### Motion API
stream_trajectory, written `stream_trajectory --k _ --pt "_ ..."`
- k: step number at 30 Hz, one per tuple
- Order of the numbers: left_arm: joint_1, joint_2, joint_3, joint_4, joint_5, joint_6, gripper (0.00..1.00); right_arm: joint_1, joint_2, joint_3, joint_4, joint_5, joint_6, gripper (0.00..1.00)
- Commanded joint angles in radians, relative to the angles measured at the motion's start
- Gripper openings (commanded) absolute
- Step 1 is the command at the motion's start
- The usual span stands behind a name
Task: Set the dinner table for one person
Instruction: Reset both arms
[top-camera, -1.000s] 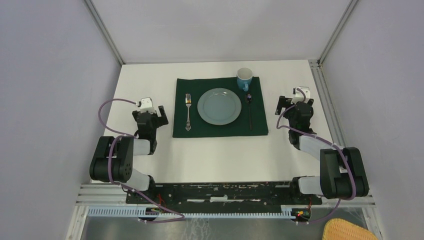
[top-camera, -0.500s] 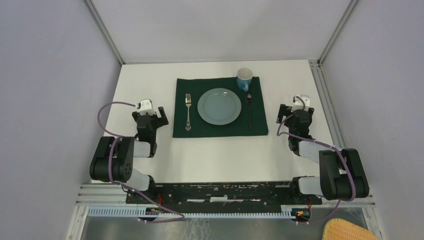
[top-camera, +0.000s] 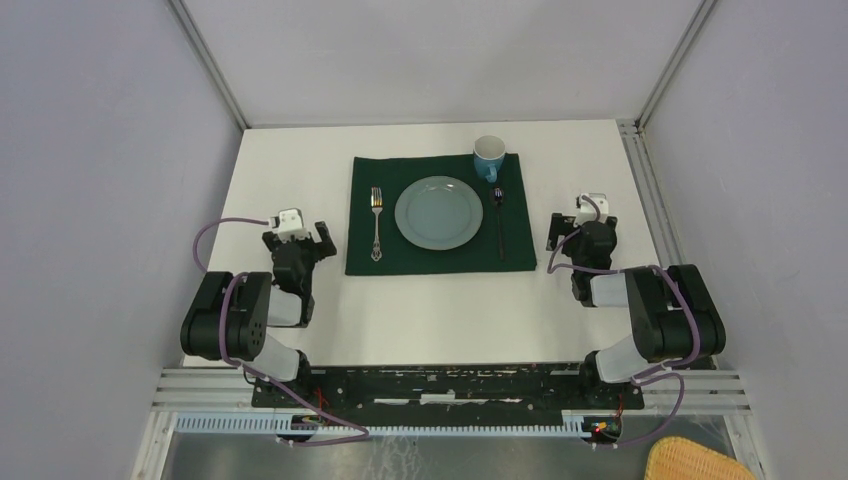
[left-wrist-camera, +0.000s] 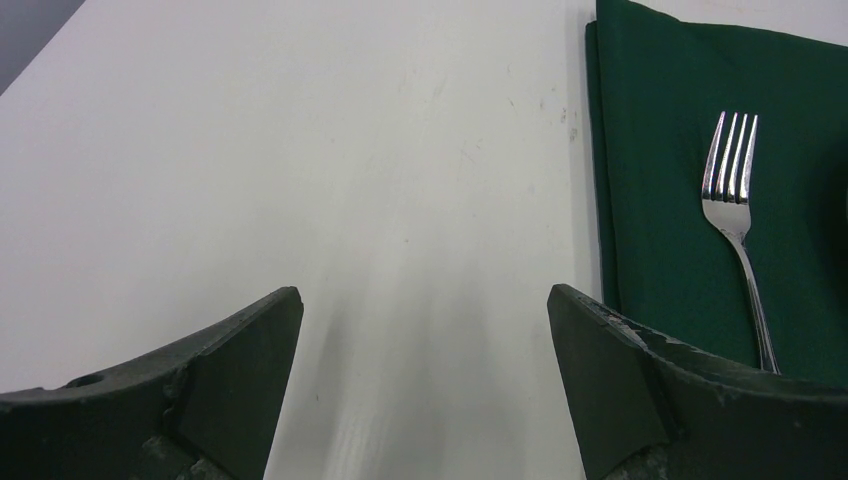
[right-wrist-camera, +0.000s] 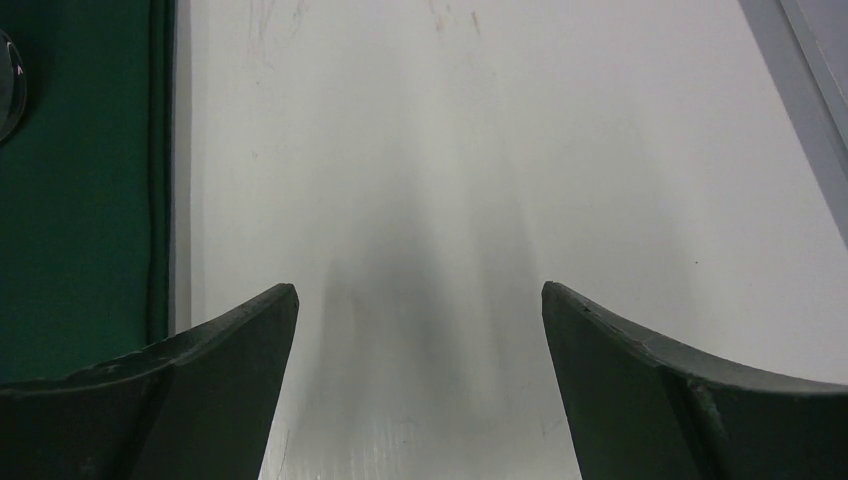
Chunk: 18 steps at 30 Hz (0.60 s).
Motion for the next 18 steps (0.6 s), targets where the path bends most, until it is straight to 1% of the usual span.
stream_trajectory --k 1,5,7,9,18 --pt "0.002 0.002 0.018 0.076 0.008 0.015 1.00 -0.005 0.005 0.029 0.062 -0.042 -0.024 0.98" --pt "0.000 -0.002 0.003 0.098 0.103 0.060 1.00 -0.006 0.003 0.029 0.059 -0.041 -0.023 0.98" --pt "-0.001 0.001 0.010 0.087 0.093 0.056 1.00 -0.006 0.002 0.027 0.061 -0.042 -0.024 0.98" --pt "-0.001 0.005 0.046 0.026 0.059 0.043 1.00 -0.005 0.003 0.029 0.059 -0.042 -0.024 0.98" --pt "-0.001 0.005 0.043 0.032 0.060 0.044 1.00 -0.006 0.004 0.030 0.056 -0.042 -0.026 0.98"
